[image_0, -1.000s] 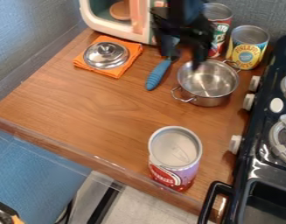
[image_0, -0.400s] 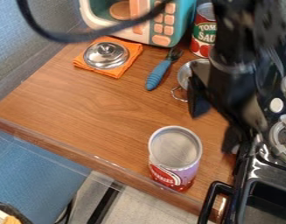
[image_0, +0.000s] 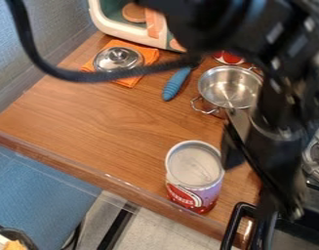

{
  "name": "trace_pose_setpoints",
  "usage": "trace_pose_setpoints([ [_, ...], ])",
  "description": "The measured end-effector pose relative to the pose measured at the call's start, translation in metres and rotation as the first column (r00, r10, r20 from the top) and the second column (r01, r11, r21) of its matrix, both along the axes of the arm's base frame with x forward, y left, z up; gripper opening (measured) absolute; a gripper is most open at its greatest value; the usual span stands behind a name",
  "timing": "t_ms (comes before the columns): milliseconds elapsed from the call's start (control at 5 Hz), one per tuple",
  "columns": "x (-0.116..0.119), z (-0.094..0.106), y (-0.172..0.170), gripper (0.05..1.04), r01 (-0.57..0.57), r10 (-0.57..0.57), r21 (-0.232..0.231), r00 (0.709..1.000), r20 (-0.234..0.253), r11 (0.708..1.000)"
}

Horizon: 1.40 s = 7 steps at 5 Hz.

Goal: Move the can to the left side

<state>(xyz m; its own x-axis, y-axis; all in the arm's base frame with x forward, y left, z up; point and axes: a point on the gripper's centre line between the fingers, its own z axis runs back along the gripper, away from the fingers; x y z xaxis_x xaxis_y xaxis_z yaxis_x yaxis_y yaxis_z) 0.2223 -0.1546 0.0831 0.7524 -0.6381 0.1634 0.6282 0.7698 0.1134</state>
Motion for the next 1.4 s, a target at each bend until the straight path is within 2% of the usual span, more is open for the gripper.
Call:
trace_pose_setpoints([
  [400, -0.006, -0.008, -0.007, 1.001, 0.005, -0.006, -0.003, 1.000, -0.016, 1.000],
  [600, 0.000, -0.015, 0.003, 1.001, -0.049, 0.049, 0.014, 0.998, -0.037, 0.999],
  [800, 0.017, -0.024, 0.017, 1.001, -0.125, 0.127, 0.034, 0.990, -0.059, 0.992],
  [1000, 0.043, -0.028, 0.040, 1.001, -0.239, 0.242, 0.045, 0.968, -0.070, 0.970],
  [1400, 0.065, -0.018, 0.075, 1.001, -0.365, 0.368, 0.061, 0.927, -0.072, 0.929],
])
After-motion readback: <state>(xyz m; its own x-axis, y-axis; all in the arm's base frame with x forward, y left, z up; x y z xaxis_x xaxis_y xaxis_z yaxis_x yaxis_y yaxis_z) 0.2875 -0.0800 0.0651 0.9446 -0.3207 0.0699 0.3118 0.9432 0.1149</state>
